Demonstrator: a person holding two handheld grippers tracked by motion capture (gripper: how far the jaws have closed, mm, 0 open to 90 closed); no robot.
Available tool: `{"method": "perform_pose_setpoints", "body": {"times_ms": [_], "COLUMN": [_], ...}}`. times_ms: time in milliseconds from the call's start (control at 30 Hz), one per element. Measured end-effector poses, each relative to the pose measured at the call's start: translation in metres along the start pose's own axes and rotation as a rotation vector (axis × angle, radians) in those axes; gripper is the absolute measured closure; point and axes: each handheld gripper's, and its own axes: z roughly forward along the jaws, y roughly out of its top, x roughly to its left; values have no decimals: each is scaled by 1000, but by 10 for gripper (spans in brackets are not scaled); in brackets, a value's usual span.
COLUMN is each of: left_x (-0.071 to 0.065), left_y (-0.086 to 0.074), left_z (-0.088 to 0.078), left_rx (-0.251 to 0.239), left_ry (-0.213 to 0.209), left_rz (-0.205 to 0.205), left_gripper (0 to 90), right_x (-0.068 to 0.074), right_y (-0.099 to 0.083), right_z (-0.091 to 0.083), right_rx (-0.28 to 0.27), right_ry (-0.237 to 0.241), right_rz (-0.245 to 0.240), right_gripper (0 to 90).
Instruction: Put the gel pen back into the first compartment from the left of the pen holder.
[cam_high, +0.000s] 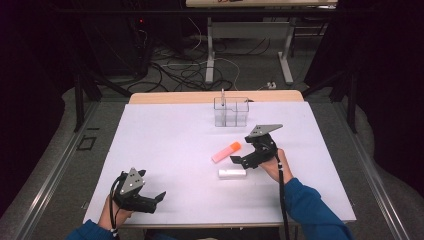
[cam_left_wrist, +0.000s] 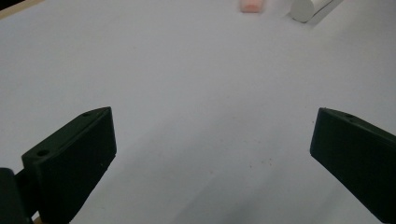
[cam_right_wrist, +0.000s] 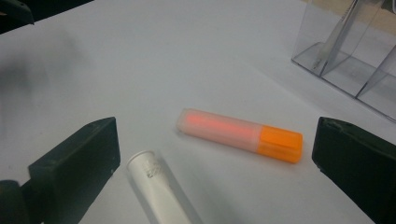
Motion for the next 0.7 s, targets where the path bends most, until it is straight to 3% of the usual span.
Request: {"method": "perform_pose_setpoints", "body": {"times_ms": [67,333,467,500,700], "left_x": [0,0,0,0,0], "left_y": [0,1,0,0,0], "left_z": [0,0,0,-1,0], "left_rx": [0,13,15,16,7], "left_ry": [1,0,-1,-2,1], "left_rz": [0,4,5,6,2], "left_gripper": [3,3,3,3,4], "right_x": [2,8,13,14,21], "right_y": [-3,-18,-25,-26,-40], "right_z": [-2,-9,-15,-18,-28], "right_rx": [-11,47,31,50,24], "right_ry": [-1,9,0,4,-18], "right_rz": [1,3,-17,-18,-5], "right_gripper": [4,0,0,0,0]}}
